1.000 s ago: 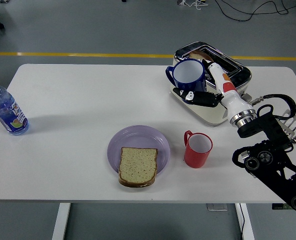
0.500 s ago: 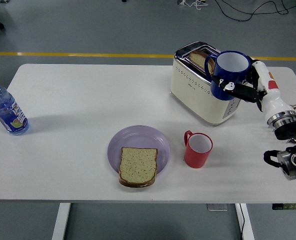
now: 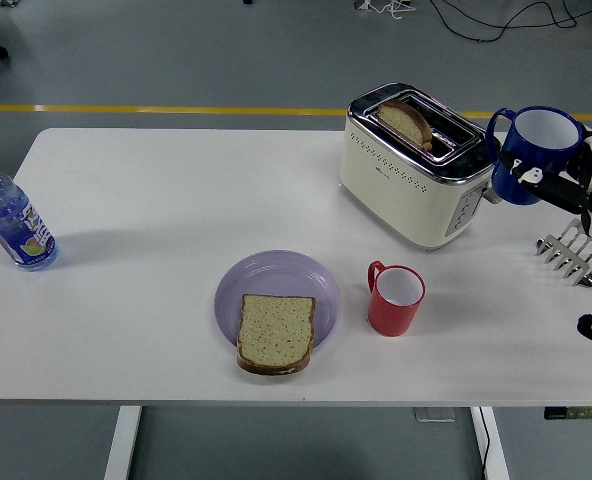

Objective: Pick up the cup,pour liquid into bread,place the cup on the desk

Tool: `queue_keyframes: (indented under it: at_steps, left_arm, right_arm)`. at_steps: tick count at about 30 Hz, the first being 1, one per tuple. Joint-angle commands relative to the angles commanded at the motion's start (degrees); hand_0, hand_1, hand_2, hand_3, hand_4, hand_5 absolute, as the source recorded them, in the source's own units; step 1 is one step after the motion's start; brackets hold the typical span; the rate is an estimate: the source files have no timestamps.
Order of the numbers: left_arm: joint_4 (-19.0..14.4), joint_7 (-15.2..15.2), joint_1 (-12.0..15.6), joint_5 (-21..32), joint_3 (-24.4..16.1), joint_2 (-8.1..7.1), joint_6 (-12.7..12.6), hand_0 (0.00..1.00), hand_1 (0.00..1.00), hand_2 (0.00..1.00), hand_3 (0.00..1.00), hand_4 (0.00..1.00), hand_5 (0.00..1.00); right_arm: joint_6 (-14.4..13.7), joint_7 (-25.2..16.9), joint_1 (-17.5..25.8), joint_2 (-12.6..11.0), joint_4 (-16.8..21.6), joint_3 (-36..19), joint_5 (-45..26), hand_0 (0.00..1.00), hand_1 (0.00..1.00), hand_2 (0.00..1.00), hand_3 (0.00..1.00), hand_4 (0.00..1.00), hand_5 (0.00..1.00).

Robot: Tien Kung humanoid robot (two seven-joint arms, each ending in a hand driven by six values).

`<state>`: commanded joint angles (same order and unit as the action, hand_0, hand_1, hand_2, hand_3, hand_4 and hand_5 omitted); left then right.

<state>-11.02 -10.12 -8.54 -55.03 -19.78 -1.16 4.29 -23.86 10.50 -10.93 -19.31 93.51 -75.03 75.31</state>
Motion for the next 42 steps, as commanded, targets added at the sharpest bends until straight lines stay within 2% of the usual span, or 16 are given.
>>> queue_keyframes:
  at_steps: [6, 12, 17, 28, 33, 42]
  left_arm:
    - [0.03, 0.06, 0.13, -0.09, 0.43, 0.06, -0.04, 0.669, 0.737, 0.739, 0.631, 0.399, 0.998]
    - [0.04, 0.13, 0.23, -0.11, 0.70, 0.08, -0.11, 0.669, 0.737, 0.740, 0.631, 0.399, 0.998]
    - [0.03, 0.14, 0.14, -0.17, 0.53, 0.08, -0.09, 0.669, 0.737, 0.740, 0.631, 0.398, 0.998]
    - [0.02, 0.14, -0.10, -0.20, 0.42, 0.03, 0.01, 0.669, 0.737, 0.739, 0.633, 0.398, 0.998]
    - [0.04, 0.13, -0.13, -0.17, 0.58, 0.06, -0.02, 0.669, 0.736, 0.740, 0.632, 0.398, 0.998]
    - [0.06, 0.11, -0.21, -0.21, 0.64, 0.07, -0.08, 0.669, 0.736, 0.740, 0.632, 0.397, 0.998]
  right_arm:
    - [-1.64, -2.37, 4.00, 1.46, -1.36, -0.53, 0.28, 0.450, 0.390, 0.534, 0.558, 0.660, 0.002]
    - [-4.04, -8.00, 5.63, 2.70, -3.96, 0.11, 0.81, 0.455, 0.390, 0.533, 0.559, 0.660, 0.002]
    - [-4.80, -12.09, 6.44, 3.25, -6.58, 1.03, 1.45, 0.457, 0.390, 0.532, 0.558, 0.665, 0.002]
    - [-4.70, -18.47, 7.19, 4.62, -12.64, 2.96, -0.99, 0.463, 0.390, 0.531, 0.558, 0.669, 0.002]
    - [-4.34, -21.79, 7.22, 4.95, -15.80, 3.50, -5.08, 0.476, 0.402, 0.531, 0.559, 0.669, 0.002]
    - [-3.39, -26.21, 7.43, 4.49, -20.54, 6.26, -3.24, 0.490, 0.410, 0.533, 0.560, 0.663, 0.002]
